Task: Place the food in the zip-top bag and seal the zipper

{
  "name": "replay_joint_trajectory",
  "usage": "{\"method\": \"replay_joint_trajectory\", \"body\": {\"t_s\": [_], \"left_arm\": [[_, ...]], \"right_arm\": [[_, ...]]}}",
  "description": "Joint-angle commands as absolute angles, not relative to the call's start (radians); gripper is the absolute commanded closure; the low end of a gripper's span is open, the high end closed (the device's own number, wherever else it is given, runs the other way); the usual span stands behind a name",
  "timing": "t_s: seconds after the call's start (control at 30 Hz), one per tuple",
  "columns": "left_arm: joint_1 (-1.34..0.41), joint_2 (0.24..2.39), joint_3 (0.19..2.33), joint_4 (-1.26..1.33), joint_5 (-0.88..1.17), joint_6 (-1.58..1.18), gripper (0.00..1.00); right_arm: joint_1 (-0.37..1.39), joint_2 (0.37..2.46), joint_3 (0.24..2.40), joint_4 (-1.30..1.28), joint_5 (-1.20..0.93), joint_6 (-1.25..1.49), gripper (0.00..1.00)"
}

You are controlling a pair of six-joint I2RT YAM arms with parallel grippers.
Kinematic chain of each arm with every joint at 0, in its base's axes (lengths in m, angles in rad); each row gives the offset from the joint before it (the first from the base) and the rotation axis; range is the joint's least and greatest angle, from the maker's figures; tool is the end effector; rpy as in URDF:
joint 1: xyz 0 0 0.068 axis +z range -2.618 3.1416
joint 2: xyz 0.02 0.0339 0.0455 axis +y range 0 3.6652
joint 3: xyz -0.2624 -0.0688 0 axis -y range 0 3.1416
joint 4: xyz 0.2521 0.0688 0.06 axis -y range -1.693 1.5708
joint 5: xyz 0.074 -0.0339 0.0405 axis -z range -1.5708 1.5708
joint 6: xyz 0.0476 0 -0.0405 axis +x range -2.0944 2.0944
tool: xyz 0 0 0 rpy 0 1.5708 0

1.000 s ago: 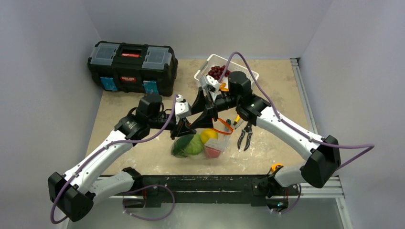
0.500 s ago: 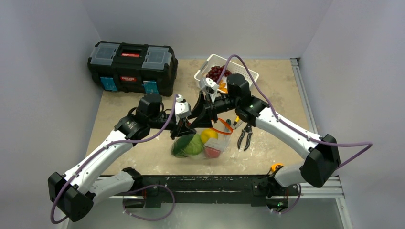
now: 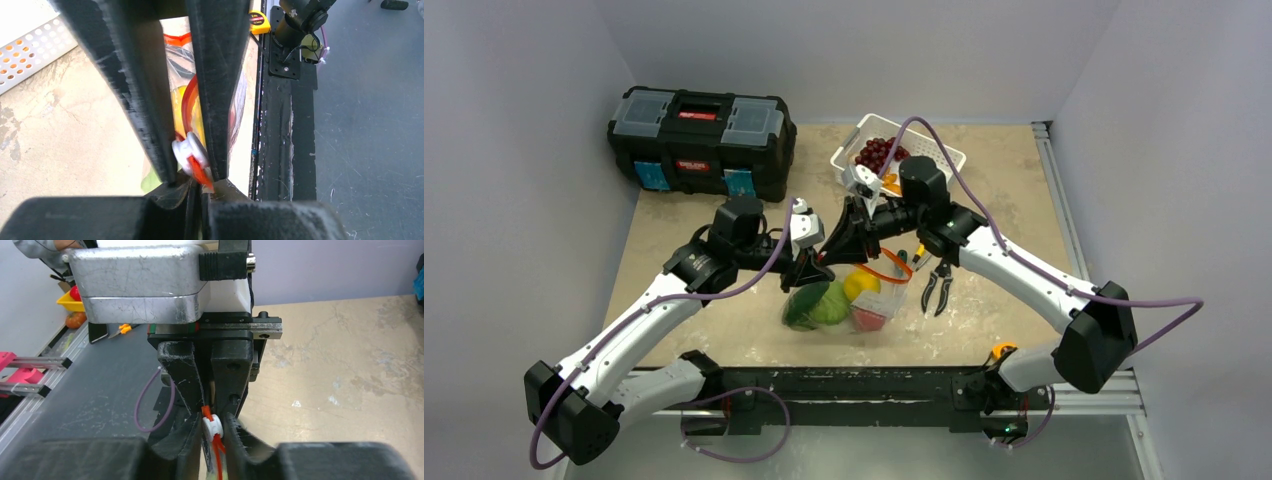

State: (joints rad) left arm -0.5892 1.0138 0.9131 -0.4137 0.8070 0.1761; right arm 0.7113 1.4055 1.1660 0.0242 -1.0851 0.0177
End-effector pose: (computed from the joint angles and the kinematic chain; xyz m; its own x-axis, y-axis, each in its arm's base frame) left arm 0.1731 -0.1571 0.3180 -0.2438 0.3087 -0.9194 0.9647 0.1743 -0.1973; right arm 0.2225 0.2473 0.3503 -0.1788 -0.1432 -0.9734 -0.9562 -0.2079 0.2062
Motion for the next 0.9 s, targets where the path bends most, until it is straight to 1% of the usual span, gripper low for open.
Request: {"method": "replay_joint_trajectory", "body": {"t_s": [0.0,0.03,0.13,0.17,0.23,0.3,0.33,0.4,0.5,0.53,0.57,0.6,0.63,0.67,0.7,0.87], "left_arm": [[-0.585,0.993,0.954,-0.380,0.829,0.186,1.00],[-0.585,0.991,0.954,-0.379,0.828,0.186,1.00],[-0.585,0.992,0.955,-0.372,0.809,0.174,1.00],[-0.584,0.992,0.955,-0.366,0.802,0.165,0.98],[-0.585,0.993,0.948,-0.345,0.799,0.147,0.85],[-0.585,0.993,0.931,-0.299,0.800,0.114,0.74],[-0.585,0.993,0.921,-0.277,0.802,0.100,0.71],[-0.585,0.993,0.912,-0.255,0.801,0.086,0.67],[-0.584,0.992,0.903,-0.227,0.799,0.072,0.65],[-0.585,0.993,0.899,-0.223,0.802,0.072,0.67],[-0.586,0.996,0.900,-0.223,0.809,0.076,0.72],[-0.586,1.004,0.907,-0.233,0.817,0.080,0.82],[-0.585,1.011,0.919,-0.260,0.817,0.096,0.90],[-0.586,1.016,0.931,-0.283,0.810,0.109,0.97],[-0.585,1.018,0.938,-0.298,0.800,0.118,1.00],[-0.585,0.987,0.924,-0.296,0.727,0.127,1.00]], "right_arm": [[0.710,1.363,1.156,0.039,-1.083,-0.015,0.94],[0.710,1.360,1.155,0.038,-1.083,-0.021,1.00],[0.708,1.351,1.148,0.048,-1.069,-0.012,1.00],[0.709,1.349,1.145,0.062,-1.055,0.010,1.00],[0.709,1.351,1.144,0.083,-1.030,0.057,1.00],[0.709,1.353,1.139,0.107,-1.020,0.088,1.00],[0.710,1.353,1.131,0.130,-1.018,0.109,1.00],[0.710,1.351,1.118,0.169,-1.009,0.140,1.00],[0.710,1.357,1.120,0.187,-1.010,0.158,1.00],[0.710,1.359,1.124,0.186,-1.011,0.157,1.00],[0.710,1.358,1.126,0.185,-1.010,0.155,1.00],[0.710,1.356,1.128,0.183,-1.008,0.152,1.00],[0.710,1.348,1.128,0.183,-1.008,0.149,1.00],[0.710,1.341,1.126,0.186,-1.005,0.150,1.00],[0.710,1.330,1.123,0.188,-0.998,0.150,1.00],[0.705,1.289,1.103,0.192,-0.955,0.152,1.00]]}}
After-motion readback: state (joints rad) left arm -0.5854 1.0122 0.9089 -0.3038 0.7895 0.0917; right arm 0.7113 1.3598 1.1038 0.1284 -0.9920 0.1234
